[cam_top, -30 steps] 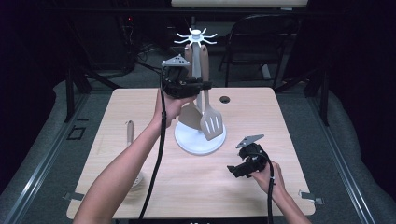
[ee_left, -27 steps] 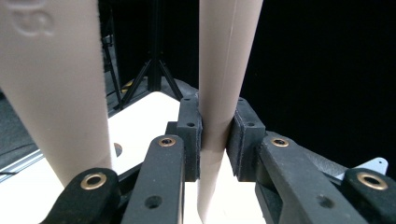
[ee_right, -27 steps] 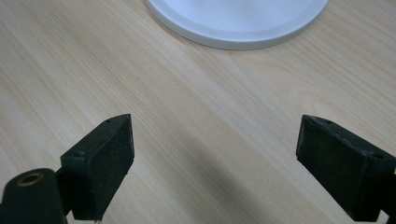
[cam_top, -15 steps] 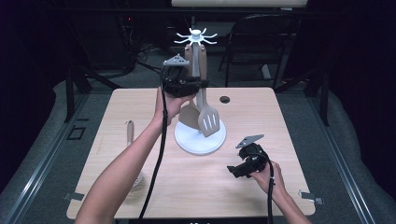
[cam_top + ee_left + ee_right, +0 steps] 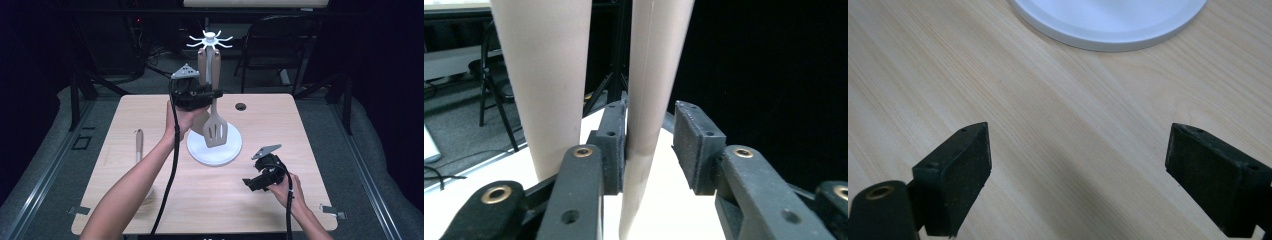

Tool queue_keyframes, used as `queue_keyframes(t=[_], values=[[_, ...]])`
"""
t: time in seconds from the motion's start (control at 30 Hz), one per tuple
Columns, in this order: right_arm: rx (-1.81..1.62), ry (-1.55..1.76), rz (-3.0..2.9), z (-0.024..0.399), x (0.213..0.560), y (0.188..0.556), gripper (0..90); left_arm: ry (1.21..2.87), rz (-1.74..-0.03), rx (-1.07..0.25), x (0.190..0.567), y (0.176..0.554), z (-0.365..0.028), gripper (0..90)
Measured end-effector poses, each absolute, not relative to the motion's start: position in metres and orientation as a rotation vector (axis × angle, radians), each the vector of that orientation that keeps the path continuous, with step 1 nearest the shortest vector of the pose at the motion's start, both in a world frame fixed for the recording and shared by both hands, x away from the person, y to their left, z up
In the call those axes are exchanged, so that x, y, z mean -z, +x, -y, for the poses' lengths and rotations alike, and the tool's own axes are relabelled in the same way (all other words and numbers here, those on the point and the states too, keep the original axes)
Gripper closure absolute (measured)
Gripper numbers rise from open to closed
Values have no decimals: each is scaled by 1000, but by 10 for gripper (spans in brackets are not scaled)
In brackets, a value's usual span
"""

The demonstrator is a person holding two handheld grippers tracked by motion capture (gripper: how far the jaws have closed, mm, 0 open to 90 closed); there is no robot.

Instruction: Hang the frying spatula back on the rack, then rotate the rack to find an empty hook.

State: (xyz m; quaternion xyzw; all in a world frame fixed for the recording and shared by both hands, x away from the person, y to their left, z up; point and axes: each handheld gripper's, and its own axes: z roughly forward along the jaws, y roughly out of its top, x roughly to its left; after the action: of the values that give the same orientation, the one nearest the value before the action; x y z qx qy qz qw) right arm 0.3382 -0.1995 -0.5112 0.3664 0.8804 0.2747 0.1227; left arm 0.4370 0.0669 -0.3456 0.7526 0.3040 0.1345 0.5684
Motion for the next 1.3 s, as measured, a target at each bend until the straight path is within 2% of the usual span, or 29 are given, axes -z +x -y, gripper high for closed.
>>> queue_keyframes(t=[0.1, 0.23, 0.27, 0.5, 0.83, 1.2, 1.3], values=[[-801, 1068, -2569, 199, 511, 338, 108, 1763, -714, -311, 347, 436, -69, 606], [-802, 1068, -2569, 199, 511, 338, 107, 1758, -727, -320, 348, 430, -70, 478], [-801, 1067, -2570, 199, 511, 338, 108, 1751, -732, -318, 349, 429, -71, 478], [-787, 1066, -2573, 201, 512, 339, 108, 1748, -701, -269, 359, 424, -87, 331], [-766, 1055, -2581, 199, 512, 340, 108, 1743, -723, -285, 367, 425, -114, 157], [-777, 1070, -2574, 202, 514, 339, 109, 1685, -782, -342, 361, 444, -150, 167], [-779, 1077, -2573, 204, 514, 339, 109, 1677, -783, -349, 358, 446, -154, 262]])
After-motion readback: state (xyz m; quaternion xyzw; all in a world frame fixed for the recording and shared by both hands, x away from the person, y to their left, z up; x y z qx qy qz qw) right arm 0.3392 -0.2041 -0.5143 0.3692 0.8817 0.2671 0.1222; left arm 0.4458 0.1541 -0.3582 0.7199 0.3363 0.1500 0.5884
